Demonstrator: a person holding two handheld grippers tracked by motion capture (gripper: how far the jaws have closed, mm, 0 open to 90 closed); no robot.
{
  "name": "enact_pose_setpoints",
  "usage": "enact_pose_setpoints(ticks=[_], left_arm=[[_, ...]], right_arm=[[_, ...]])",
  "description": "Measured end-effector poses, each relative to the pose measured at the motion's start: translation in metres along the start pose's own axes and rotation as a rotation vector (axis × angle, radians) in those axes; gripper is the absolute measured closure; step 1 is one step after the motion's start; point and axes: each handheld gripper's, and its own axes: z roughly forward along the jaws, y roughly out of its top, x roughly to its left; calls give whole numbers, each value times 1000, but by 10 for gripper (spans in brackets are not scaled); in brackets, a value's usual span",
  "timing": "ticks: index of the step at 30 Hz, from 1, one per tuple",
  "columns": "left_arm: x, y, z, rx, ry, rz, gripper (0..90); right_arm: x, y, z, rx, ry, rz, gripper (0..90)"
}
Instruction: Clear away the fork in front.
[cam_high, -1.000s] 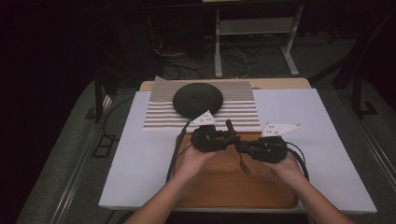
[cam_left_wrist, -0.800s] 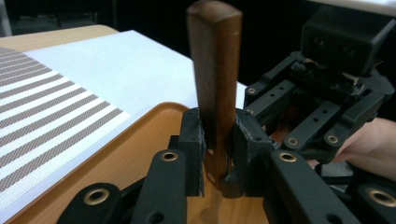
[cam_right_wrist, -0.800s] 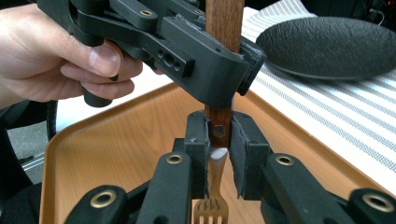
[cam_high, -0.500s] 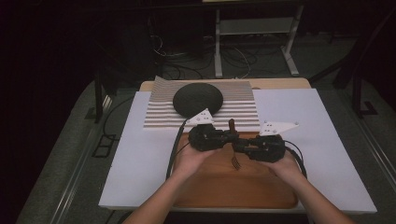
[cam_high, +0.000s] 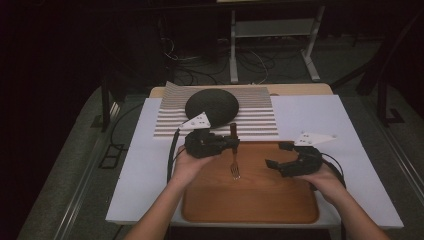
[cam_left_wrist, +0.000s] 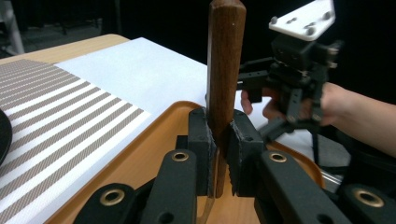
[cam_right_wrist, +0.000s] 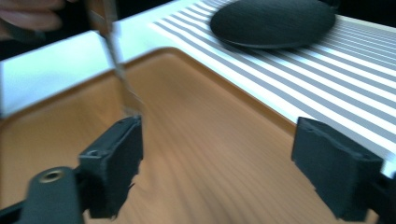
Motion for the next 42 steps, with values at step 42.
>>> enact_pose_setpoints(ticks=[42], left_arm=[[32, -38, -78, 113, 47, -106, 782]], right_arm=[[-7, -56, -37, 84, -114, 4, 41]])
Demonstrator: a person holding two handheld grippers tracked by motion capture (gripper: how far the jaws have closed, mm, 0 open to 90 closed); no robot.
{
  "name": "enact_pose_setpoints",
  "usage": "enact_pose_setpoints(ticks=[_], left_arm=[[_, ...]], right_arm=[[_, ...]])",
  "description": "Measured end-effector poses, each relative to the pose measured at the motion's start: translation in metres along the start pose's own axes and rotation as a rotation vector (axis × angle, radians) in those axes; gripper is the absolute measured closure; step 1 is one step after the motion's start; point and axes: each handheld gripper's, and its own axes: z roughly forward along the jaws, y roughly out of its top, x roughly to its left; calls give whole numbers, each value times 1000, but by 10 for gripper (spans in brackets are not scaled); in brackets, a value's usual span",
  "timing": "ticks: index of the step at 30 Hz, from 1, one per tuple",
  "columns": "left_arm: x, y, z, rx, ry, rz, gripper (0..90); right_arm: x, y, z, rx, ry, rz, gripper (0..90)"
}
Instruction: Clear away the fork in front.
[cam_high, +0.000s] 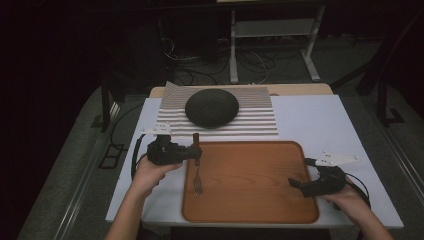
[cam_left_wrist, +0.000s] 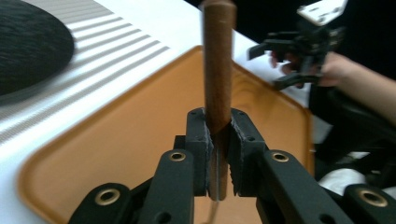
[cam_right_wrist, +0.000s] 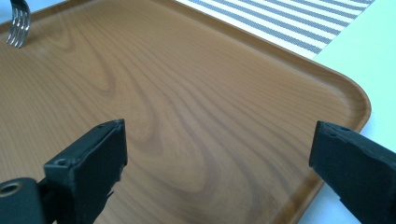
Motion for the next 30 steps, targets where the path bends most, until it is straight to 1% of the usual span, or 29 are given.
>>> enact_pose_setpoints(ticks=[2, 4, 6, 11, 14, 16, 18, 20, 23, 26, 30], left_arm=[[5, -2, 5, -9, 21, 2, 772], [10, -4, 10, -4, 60, 2, 752], [15, -5, 16, 2, 85, -10, 737], [23, -12, 33, 45, 81, -41, 714], [25, -17, 42, 77, 74, -58, 704], [25, -19, 46, 86, 69, -65, 702], [26, -23, 51, 106, 67, -71, 706], [26, -26, 55, 120, 62, -86, 711], [26, -29, 64, 155, 53, -85, 714], [26, -33, 69, 178, 45, -93, 719], [25, -36, 76, 209, 37, -87, 721]], right_arm=[[0, 0, 0, 0, -3, 0, 41], [-1, 0, 1, 4, -9, -4, 41], [-1, 0, 2, 8, -12, -10, 42], [-2, 0, 2, 11, -15, -9, 43], [-2, 0, 2, 13, -16, -10, 44], [-2, -1, 2, 13, -17, -11, 45], [-2, -1, 2, 13, -16, -12, 47], [-2, -1, 2, 15, -15, -12, 47], [-2, 0, 3, 14, -14, -12, 47], [-2, 0, 3, 15, -14, -14, 47], [-2, 0, 2, 13, -16, -12, 48]])
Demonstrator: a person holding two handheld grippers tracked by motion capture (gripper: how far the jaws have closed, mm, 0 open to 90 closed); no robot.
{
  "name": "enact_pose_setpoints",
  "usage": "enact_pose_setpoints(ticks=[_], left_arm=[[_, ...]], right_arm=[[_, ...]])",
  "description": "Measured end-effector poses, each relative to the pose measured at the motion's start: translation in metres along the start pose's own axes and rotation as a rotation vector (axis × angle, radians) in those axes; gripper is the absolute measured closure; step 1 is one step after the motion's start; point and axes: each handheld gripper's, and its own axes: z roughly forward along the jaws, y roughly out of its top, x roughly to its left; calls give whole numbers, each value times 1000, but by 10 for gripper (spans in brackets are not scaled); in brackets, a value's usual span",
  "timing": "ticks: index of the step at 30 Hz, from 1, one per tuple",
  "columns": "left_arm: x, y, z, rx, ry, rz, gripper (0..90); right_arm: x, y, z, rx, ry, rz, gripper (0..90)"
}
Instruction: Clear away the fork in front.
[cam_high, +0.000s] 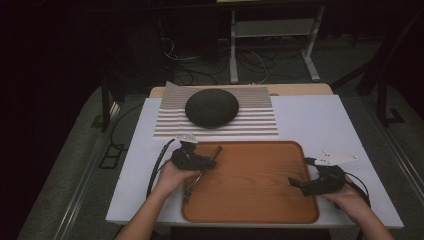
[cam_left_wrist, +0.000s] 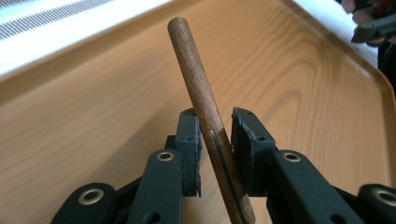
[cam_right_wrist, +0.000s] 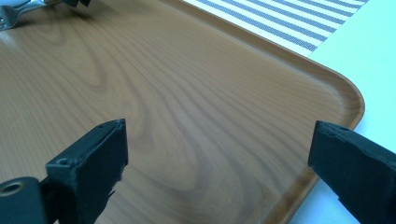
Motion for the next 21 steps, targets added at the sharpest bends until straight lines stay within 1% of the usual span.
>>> enact_pose_setpoints(ticks=[3, 6, 7, 9, 11, 12, 13, 15, 16, 18, 21], left_arm=[[-1, 0, 3, 12, 11, 9, 704], [0, 0, 3, 10, 14, 9, 703], [0, 0, 2, 5, 15, 7, 703], [-1, 0, 0, -8, 19, 17, 704], [-4, 2, -2, -25, 11, 29, 748], [-6, 3, -2, -29, 10, 36, 799], [-9, 4, -2, -29, 5, 48, 799], [-14, 6, -1, -25, -6, 67, 860], [-19, 8, 1, -22, -5, 81, 893], [-25, 10, 5, -14, -16, 101, 894], [-34, 11, 15, 23, -14, 140, 895]], right_arm=[[0, 0, 0, 1, 1, -1, 47], [0, 0, 0, 1, 3, 0, 48], [0, 0, 0, 1, 2, -1, 48], [0, 0, 0, 0, 1, 0, 48], [0, 0, 0, -1, -1, 1, 48], [-1, 0, 0, 0, 0, 1, 49], [-1, 0, 0, 0, 0, 1, 49], [-1, 0, 1, 2, 1, -1, 49], [0, 0, 1, 2, 2, 0, 49], [0, 0, 1, 3, 4, -1, 49], [0, 0, 1, 2, 4, -1, 49]])
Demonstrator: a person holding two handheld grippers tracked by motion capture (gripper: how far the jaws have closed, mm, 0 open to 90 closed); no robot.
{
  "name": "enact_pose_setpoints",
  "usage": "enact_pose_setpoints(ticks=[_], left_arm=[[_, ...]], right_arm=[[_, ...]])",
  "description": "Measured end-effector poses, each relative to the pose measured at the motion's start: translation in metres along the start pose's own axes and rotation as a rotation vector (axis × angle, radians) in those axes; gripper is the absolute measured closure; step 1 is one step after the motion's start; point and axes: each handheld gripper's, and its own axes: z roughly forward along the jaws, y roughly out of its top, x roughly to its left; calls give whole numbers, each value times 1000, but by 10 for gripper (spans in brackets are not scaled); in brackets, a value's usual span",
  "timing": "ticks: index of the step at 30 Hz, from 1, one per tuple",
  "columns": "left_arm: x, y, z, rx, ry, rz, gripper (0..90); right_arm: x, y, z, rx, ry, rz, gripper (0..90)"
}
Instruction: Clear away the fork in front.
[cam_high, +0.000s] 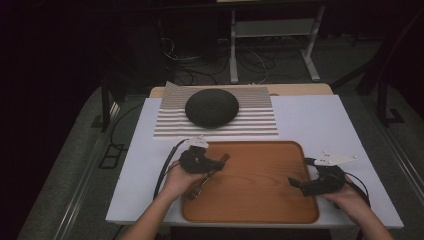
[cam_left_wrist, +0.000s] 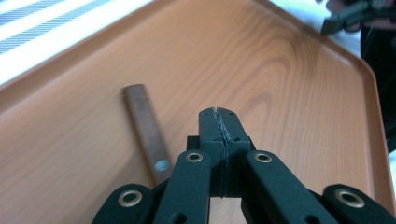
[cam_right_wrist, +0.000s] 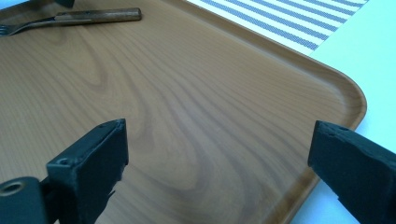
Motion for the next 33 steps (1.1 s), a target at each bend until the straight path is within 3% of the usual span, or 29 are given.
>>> enact_pose_setpoints(ticks=[7, 22, 33], left_arm=[[2, -2, 15, 70, 24, 24, 895], [14, -7, 6, 94, 87, 11, 895], [31, -20, -16, 70, 131, -59, 895]], right_arm=[[-1, 0, -1, -2, -3, 5, 49], [0, -1, -1, -1, -4, 4, 49], [0, -1, -2, -2, -3, 5, 49]])
